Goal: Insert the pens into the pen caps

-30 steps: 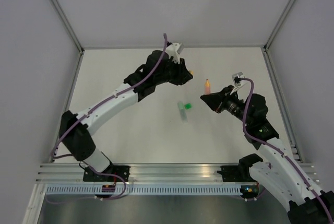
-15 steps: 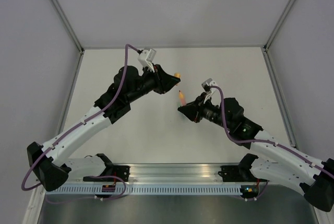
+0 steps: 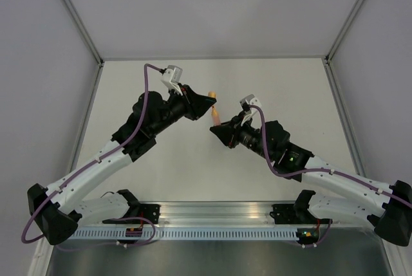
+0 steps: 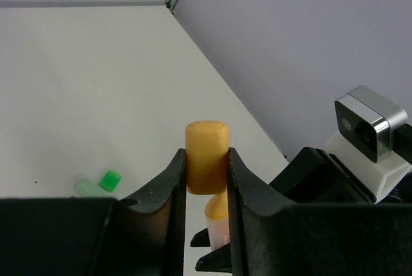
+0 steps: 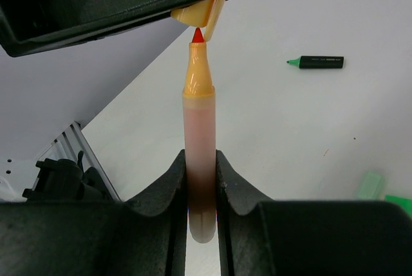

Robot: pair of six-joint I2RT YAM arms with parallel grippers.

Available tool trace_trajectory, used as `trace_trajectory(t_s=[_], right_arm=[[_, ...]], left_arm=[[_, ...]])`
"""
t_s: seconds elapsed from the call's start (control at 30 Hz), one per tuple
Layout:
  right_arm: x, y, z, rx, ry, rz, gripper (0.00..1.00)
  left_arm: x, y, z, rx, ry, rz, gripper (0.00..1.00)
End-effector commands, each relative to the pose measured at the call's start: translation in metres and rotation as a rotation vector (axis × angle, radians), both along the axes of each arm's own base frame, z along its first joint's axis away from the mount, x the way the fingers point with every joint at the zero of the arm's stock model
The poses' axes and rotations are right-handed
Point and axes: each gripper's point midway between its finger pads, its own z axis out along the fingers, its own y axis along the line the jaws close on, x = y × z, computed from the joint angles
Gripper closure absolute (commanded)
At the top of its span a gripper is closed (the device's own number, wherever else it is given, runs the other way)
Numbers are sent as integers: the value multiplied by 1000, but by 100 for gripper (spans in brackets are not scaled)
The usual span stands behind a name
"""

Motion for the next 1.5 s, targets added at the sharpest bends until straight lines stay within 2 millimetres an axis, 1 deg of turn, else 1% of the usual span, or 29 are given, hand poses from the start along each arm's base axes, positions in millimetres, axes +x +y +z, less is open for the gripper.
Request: trace_trajectory(t_s=[0.0,0.17,0.23,0.33,0.53,0.6,0.7,0.87,0.97,1.03,1.17,1.27,1.47], right_arm=[[15,-10,40,98,-78,-101,100],[19,-9,48,121,-84,-112,100],[22,-11,51,134,-83,-135,100],[24,-10,51,145,-72,-145,100],[28,-2,48,154,-52,-144,100],[30,-2,48,160,-49,-150,100],[32,-2,48,171,-43,-165,100],[35,2,44,169,-30,-165,100],[38,-4,43,175,-34,-198,100],[39,-8,48,185,-44,-215,100],[37,-9,55,204,-50,-210,100],[35,-5,57,211,-40,-191,100],[35,-5,40,166,-15,-191,100]], left_arm=[[-5,2,13,-64,-15,-8,98],[-4,-1,3,-66,-11,-11,98],[-5,-4,-1,-70,-13,-27,98],[-6,-7,-5,-83,-7,-41,98],[-6,-8,-3,-104,-5,-48,98],[-6,-8,-3,-105,-4,-45,98],[-5,-7,-8,-95,5,-33,98],[-3,-5,-14,-82,8,-24,98],[-3,-3,-17,-66,3,-13,98],[-2,-1,-21,-57,-1,-5,98],[-1,0,-25,-46,-3,3,98],[0,1,-22,-51,-12,9,98],[-4,1,-6,-79,-31,-3,98]])
